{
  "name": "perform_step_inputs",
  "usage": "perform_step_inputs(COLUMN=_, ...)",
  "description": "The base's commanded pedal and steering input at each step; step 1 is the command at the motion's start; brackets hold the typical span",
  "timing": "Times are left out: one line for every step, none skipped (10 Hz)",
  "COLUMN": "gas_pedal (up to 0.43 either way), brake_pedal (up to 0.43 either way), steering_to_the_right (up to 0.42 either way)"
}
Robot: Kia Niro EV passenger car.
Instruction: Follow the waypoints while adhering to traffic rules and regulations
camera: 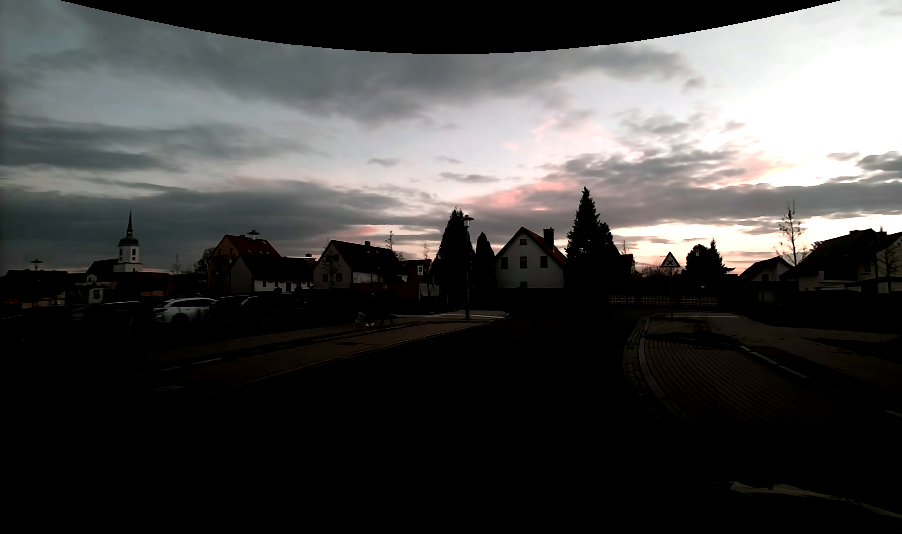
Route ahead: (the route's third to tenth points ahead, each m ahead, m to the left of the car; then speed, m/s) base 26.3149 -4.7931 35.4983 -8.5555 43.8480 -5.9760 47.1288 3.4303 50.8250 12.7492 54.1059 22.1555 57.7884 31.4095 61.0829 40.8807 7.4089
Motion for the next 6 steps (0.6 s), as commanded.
perform_step_inputs(gas_pedal=0.047, brake_pedal=0.0, steering_to_the_right=0.11)
perform_step_inputs(gas_pedal=0.047, brake_pedal=0.0, steering_to_the_right=0.11)
perform_step_inputs(gas_pedal=0.047, brake_pedal=0.0, steering_to_the_right=0.108)
perform_step_inputs(gas_pedal=0.047, brake_pedal=0.0, steering_to_the_right=0.102)
perform_step_inputs(gas_pedal=0.047, brake_pedal=0.0, steering_to_the_right=0.099)
perform_step_inputs(gas_pedal=0.028, brake_pedal=0.0, steering_to_the_right=0.099)
